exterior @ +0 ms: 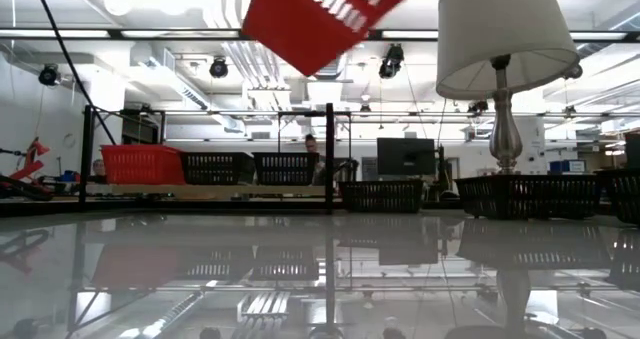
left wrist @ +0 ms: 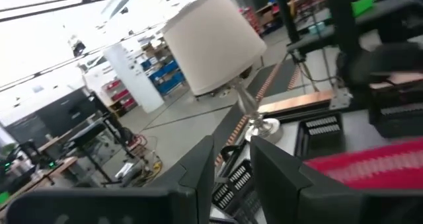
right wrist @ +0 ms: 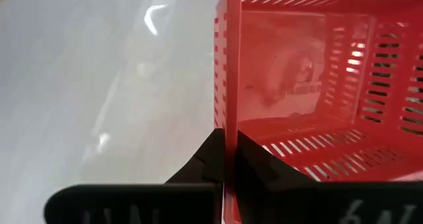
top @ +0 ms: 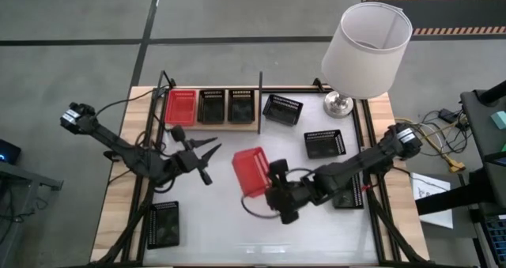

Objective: Stack baskets on shelf by color
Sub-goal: Stack the red basket on top of the red basket on the shelf

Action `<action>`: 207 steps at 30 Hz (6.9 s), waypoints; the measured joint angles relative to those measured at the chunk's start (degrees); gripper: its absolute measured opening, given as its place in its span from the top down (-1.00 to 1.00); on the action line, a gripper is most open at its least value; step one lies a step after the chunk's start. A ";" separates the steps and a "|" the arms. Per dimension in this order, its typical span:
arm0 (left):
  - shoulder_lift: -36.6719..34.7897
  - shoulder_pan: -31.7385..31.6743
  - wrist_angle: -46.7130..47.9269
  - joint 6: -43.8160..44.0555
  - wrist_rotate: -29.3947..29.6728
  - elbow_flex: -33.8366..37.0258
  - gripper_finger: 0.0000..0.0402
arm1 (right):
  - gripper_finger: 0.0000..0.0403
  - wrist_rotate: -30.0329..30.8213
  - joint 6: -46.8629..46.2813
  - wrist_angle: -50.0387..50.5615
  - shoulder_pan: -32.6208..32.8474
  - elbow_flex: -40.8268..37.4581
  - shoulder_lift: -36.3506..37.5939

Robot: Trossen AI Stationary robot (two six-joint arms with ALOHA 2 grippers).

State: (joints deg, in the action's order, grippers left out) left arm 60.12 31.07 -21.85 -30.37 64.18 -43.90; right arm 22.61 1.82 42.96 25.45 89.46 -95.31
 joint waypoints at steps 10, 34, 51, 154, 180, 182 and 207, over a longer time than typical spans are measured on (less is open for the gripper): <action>-0.11 6.76 0.16 -0.02 -1.07 1.49 0.59 | 0.96 -6.50 -7.86 4.17 -6.68 4.58 -4.07; 0.39 8.85 -0.27 -0.01 -1.14 1.55 0.59 | 0.87 -7.57 -5.80 1.87 -10.00 18.42 -28.50; 2.01 9.00 -0.49 1.68 -1.16 1.39 0.59 | 0.29 -6.49 -5.79 7.85 -8.30 15.04 -18.46; 38.96 -6.01 65.44 51.76 -40.50 -31.80 0.99 | 0.81 -5.98 18.78 -62.97 -11.51 -58.09 34.89; -5.33 -22.99 91.59 22.77 -30.83 -19.60 1.00 | 0.81 -6.05 19.24 -62.93 -11.51 -58.09 34.89; -8.01 -26.23 90.02 19.57 -30.87 -17.20 1.00 | 0.81 -6.05 19.26 -62.93 -11.51 -58.09 34.89; -5.80 -51.05 83.78 -2.96 -35.94 -8.65 1.00 | 0.81 -6.07 19.42 -62.88 -11.51 -58.09 34.89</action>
State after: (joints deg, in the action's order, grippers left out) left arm 54.32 -19.98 61.93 -33.33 28.24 -52.56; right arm 16.53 21.24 -19.92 13.93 31.38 -60.42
